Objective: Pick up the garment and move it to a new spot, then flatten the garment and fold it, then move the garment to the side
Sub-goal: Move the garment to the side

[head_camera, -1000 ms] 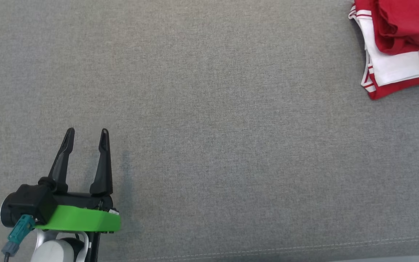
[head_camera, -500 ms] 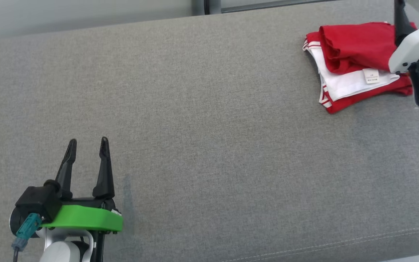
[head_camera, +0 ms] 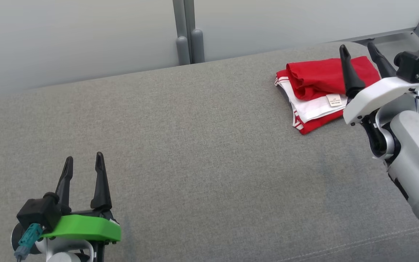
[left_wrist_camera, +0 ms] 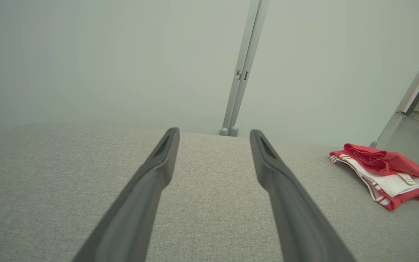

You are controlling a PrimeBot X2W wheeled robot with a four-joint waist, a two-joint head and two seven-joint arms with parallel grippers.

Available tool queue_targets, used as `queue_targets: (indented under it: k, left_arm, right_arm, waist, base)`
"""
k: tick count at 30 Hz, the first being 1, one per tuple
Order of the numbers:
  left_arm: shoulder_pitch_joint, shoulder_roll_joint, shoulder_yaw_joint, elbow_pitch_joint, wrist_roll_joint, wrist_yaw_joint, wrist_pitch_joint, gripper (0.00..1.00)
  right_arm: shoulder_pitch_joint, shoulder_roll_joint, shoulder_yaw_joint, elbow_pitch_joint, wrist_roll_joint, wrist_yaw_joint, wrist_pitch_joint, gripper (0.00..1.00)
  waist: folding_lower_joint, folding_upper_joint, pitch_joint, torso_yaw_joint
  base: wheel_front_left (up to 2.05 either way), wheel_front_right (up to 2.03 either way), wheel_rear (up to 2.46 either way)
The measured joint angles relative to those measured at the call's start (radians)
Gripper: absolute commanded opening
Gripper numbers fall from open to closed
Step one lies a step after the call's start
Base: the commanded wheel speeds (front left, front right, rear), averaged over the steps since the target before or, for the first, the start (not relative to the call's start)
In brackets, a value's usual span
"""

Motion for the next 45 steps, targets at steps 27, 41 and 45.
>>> queue_targets:
  k: [27,41,45]
  left_arm:
    - [0.129,-0.011,0.063,0.019,0.036,0.030,-0.008,1.00]
    - [0.163,-0.013,0.062,0.030,0.029,0.031,-0.009,1.00]
    - [0.163,-0.013,0.049,0.030,0.031,0.031,-0.009,1.00]
  right_arm:
    - [0.426,0.184,-0.129,-0.309,-0.244,-0.016,0.000,1.00]
    - [0.523,0.238,-0.220,-0.346,-0.338,-0.017,0.000,1.00]
    - [0.549,0.245,-0.226,-0.347,-0.358,-0.017,0.000,1.00]
  waist:
    - [0.0000,0.0000,-0.041,0.044]
    - [0.0000,0.0000,-0.037,0.062]
    - [0.0000,0.0000,-0.036,0.066]
  base:
    - [0.00,0.00,0.00]
    - [0.00,0.00,0.00]
    - [0.00,0.00,0.00]
